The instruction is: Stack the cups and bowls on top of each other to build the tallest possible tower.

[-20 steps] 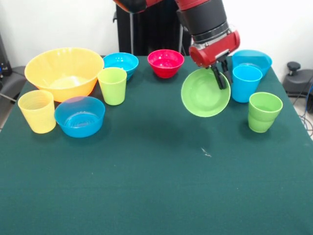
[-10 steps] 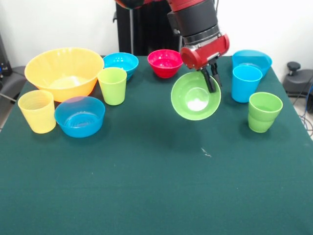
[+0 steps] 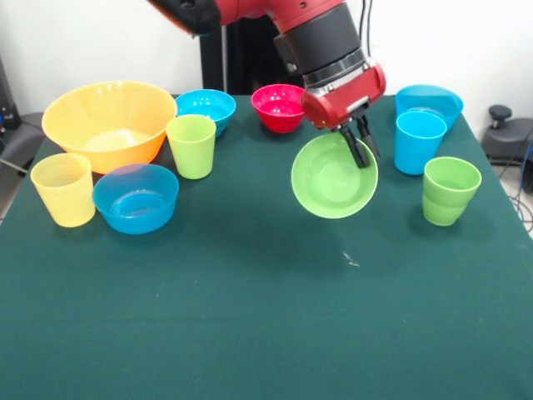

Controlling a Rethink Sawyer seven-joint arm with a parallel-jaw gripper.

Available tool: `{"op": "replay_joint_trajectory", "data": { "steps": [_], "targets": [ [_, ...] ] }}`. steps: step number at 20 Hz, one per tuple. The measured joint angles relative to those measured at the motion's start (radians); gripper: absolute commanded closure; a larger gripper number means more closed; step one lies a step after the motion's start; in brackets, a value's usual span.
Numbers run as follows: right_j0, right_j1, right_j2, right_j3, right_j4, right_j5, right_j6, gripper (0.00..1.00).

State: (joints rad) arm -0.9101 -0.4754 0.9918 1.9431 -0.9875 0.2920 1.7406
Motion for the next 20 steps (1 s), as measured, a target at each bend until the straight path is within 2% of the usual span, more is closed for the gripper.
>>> {"op": "replay_joint_trajectory", "data": {
  "steps": [6,10,20],
  "targets": [
    [-0.047,0.081,0.033,-0.027,0.002,0.015,-0.11,1.0],
    [-0.055,0.124,0.046,-0.049,0.002,0.04,-0.183,1.0],
    [-0.081,0.162,0.076,-0.055,0.002,0.042,-0.242,1.0]
  ]
}}
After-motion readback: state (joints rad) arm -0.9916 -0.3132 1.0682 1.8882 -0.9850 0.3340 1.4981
